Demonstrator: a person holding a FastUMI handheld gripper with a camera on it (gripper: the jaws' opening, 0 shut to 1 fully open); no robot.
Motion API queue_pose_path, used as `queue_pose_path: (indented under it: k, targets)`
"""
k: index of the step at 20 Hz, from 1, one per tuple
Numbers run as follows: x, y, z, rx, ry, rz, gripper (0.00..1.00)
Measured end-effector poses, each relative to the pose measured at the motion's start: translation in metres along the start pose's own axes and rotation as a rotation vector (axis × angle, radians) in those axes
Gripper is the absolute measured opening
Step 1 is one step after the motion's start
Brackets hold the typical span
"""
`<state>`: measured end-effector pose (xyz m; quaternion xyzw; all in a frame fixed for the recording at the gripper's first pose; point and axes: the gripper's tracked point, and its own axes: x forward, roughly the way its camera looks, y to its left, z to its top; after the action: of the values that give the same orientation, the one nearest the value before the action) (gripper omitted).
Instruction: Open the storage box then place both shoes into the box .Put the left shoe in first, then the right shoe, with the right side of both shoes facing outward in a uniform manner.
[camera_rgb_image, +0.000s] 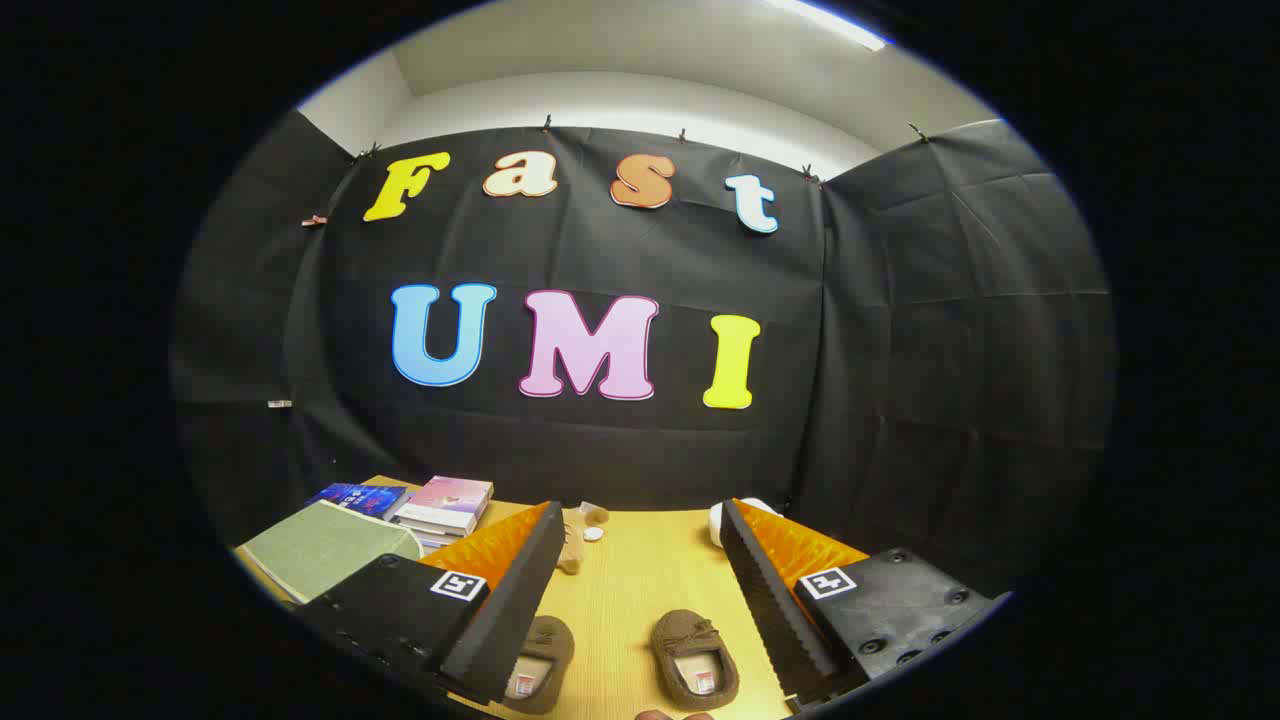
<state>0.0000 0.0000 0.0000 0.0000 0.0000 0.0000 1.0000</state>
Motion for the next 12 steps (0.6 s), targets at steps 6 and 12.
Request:
queue_pose_path:
  k: [6,12]
  targets:
    - [0.003,0.008,-0.006,-0.004,0.013,0.033,0.97]
    - [0.005,0.016,-0.012,0.010,0.027,0.045,0.98]
